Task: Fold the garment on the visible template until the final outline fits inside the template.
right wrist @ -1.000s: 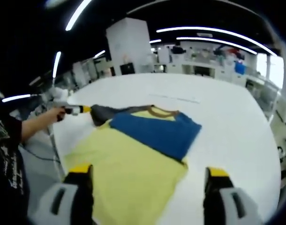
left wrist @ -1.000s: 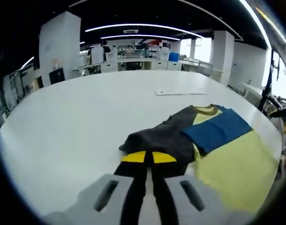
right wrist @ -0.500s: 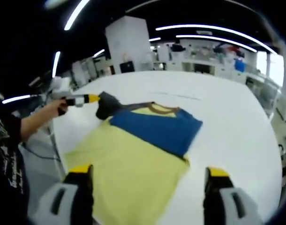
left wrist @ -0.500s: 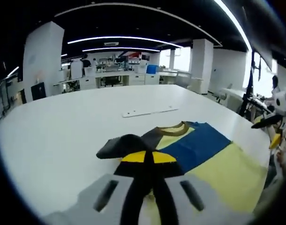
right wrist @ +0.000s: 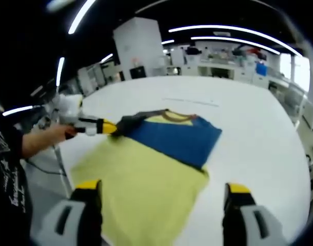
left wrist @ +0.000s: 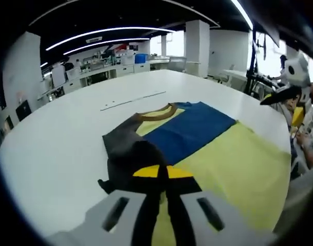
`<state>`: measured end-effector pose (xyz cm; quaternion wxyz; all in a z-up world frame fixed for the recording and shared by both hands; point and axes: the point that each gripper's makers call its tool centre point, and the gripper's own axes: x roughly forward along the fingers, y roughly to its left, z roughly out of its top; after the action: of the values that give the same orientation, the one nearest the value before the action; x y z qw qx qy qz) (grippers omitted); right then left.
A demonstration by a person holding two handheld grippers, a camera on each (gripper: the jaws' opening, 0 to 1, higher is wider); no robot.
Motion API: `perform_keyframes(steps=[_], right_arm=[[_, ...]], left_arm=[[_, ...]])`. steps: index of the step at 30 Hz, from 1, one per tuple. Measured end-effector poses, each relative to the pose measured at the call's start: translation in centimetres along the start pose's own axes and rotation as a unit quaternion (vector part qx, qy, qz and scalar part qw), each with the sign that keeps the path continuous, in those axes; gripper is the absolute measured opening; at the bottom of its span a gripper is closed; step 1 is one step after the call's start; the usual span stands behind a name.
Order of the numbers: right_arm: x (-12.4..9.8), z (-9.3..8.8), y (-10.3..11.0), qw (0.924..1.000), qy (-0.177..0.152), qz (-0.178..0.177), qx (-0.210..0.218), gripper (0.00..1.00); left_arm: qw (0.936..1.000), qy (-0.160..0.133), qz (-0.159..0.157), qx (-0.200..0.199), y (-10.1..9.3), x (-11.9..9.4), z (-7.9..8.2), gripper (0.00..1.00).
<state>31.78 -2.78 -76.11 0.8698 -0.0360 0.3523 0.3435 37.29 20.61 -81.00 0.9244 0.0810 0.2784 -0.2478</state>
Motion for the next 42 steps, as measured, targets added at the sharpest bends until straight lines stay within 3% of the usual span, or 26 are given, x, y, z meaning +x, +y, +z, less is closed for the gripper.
perform_keyframes(steps=[5,10,17,23,27,32,36,42], right_arm=[[0.1,-0.1,0.0,1.0000,0.001,0.001,0.001,0.99],[0.1,-0.1,0.1,1.0000,0.003,0.002,0.002,0.99],[0.1,0.0,0.1,1.0000,0.001,0.003,0.002,0.99],[0.2,0.1,0.3,1.0000,0.002,0.005,0.002,0.99],[0.2,0.1,0.5,1.0000,0.003,0.005,0.001,0.99],[0.2,0.2,0.4,1.0000,0.001,0.005,0.002,0.99],[0.1,0.4,0.6,1.0000,-0.001,0.007,0.000,0.99],[-0.3,0.2,0.5,1.0000,0.000,0.005,-0.003,0.99]], left_arm=[[0.9997,0.021,-0.005,0.012,-0.5,0.6,-1.7,0.00],[0.9994,0.029,-0.005,0.020,-0.9,1.2,-2.3,0.01],[0.9988,0.028,-0.004,0.040,-1.0,1.1,-2.0,0.05],[0.9961,-0.002,0.015,0.086,0.0,0.3,-0.4,0.23],[0.9966,-0.022,0.029,0.075,1.1,-1.0,1.1,0.31],[0.9961,-0.031,0.051,0.065,3.0,-2.0,1.8,0.40],[0.9967,-0.035,0.065,0.032,4.6,-2.5,1.7,0.45],[0.9951,-0.019,0.094,-0.024,7.1,-2.9,0.3,0.43]])
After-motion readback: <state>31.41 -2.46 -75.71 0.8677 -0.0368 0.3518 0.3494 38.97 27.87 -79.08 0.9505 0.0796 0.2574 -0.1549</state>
